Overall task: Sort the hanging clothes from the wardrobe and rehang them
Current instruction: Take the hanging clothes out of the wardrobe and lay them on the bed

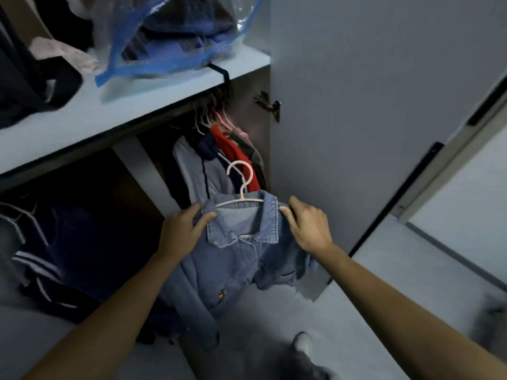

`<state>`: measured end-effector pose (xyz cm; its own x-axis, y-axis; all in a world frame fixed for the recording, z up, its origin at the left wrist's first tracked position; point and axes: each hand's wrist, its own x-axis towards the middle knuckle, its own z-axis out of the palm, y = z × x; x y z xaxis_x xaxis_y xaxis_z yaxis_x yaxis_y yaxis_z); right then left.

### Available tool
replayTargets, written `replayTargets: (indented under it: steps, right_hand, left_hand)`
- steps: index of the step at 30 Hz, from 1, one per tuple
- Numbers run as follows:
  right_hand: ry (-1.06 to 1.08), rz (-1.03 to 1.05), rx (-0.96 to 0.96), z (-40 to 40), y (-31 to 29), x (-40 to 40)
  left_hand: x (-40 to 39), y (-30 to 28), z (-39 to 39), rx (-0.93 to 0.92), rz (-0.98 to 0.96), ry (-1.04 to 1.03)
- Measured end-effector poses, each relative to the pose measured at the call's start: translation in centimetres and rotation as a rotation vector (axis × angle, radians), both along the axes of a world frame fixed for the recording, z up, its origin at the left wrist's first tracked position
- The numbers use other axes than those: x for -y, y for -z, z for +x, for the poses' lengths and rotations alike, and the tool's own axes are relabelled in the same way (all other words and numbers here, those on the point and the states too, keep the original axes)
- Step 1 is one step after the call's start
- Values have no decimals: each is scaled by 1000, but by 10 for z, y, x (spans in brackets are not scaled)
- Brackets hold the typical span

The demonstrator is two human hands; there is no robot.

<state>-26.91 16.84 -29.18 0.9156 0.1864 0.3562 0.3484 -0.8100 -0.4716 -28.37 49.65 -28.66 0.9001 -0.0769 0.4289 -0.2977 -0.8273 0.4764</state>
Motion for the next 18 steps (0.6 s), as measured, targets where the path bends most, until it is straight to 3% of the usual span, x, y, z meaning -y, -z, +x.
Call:
replayTargets:
  steps: [6, 18]
  right_hand:
    - [269, -9, -12, -119, 19, 92]
    - [887, -18, 32, -358, 25, 295]
  left_hand:
    - [96, 17, -26, 11, 53, 279]
    - [392, 18, -114, -48, 25, 814]
